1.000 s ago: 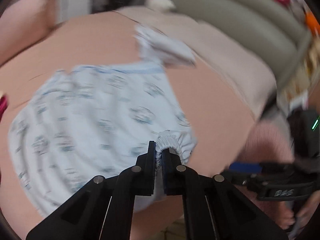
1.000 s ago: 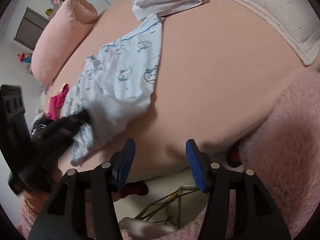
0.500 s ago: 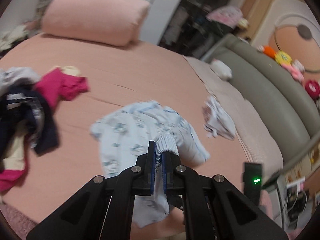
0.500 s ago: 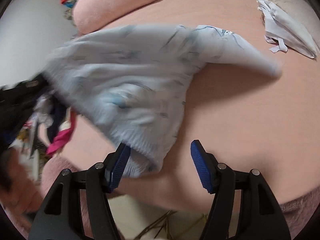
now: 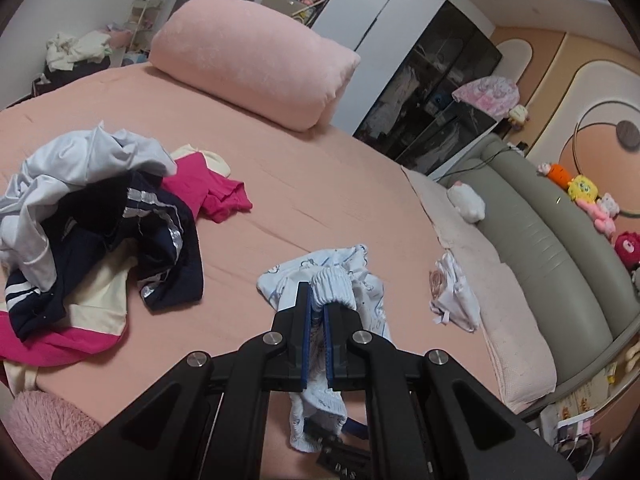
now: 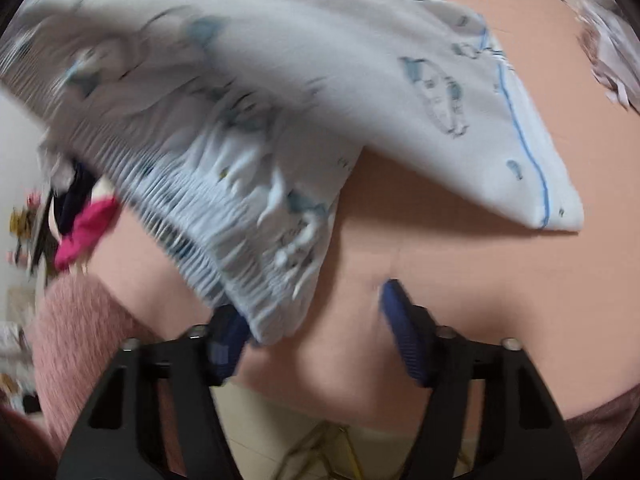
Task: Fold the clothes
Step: 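Lift the waistband with both grippers and spread the pants flat on the bed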
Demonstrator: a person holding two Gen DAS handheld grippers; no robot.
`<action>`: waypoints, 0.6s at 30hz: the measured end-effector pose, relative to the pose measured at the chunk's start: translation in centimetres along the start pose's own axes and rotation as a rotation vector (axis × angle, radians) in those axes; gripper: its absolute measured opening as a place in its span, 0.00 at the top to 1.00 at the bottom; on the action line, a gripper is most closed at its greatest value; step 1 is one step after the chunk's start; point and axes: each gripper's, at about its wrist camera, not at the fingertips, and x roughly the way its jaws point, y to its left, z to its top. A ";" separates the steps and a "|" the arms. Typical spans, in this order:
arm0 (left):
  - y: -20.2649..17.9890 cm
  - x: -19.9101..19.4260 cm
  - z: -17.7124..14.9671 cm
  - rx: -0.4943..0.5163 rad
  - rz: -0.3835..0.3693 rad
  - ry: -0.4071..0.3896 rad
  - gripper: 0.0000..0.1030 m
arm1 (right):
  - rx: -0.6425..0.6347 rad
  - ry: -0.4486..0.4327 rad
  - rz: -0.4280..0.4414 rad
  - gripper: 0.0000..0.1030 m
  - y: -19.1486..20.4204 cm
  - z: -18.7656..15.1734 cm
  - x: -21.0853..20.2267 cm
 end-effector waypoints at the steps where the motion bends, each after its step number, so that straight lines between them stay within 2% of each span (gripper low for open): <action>1: 0.0 -0.2 0.1 0.000 0.004 -0.008 0.95 | -0.045 -0.012 -0.032 0.71 0.4 0.1 0.1; 2: 0.0 -0.5 0.3 0.001 0.007 -0.015 0.95 | -0.099 -0.022 -0.071 0.85 0.8 0.2 0.2; 3: 0.0 -0.8 0.5 0.002 0.008 -0.019 0.95 | -0.166 -0.044 -0.153 0.91 1.1 0.1 -0.1; 4: 0.0 -1.0 0.7 0.002 0.009 -0.021 0.95 | -0.235 -0.068 -0.242 0.91 1.5 0.0 -0.5; 6: -0.5 -0.9 1.1 -0.004 -0.021 0.009 0.95 | -0.242 -0.125 -0.333 0.92 -0.2 0.3 -2.8; 8: -2.4 -0.5 1.8 0.010 -0.112 0.045 0.95 | -0.240 -0.219 -0.479 0.92 -3.1 1.4 -6.8; 10: -5.8 -0.6 2.7 0.074 -0.176 0.024 0.95 | -0.241 -0.308 -0.587 0.92 -5.1 3.7 -11.4; 12: -9.2 -2.3 4.6 0.127 -0.236 -0.056 0.95 | -0.207 -0.445 -0.625 0.92 -6.6 6.9 -18.6; 15: -12.3 -5.4 7.2 0.154 -0.306 -0.156 0.95 | -0.166 -0.643 -0.599 0.91 -6.9 10.1 -27.6; 16: -12.8 -6.3 7.9 0.154 -0.313 -0.172 0.95 | -0.162 -0.674 -0.573 0.90 -6.6 11.0 -29.7; 18: -13.3 -7.6 8.8 0.145 -0.320 -0.182 0.95 | -0.150 -0.704 -0.498 0.79 -6.8 12.4 -33.0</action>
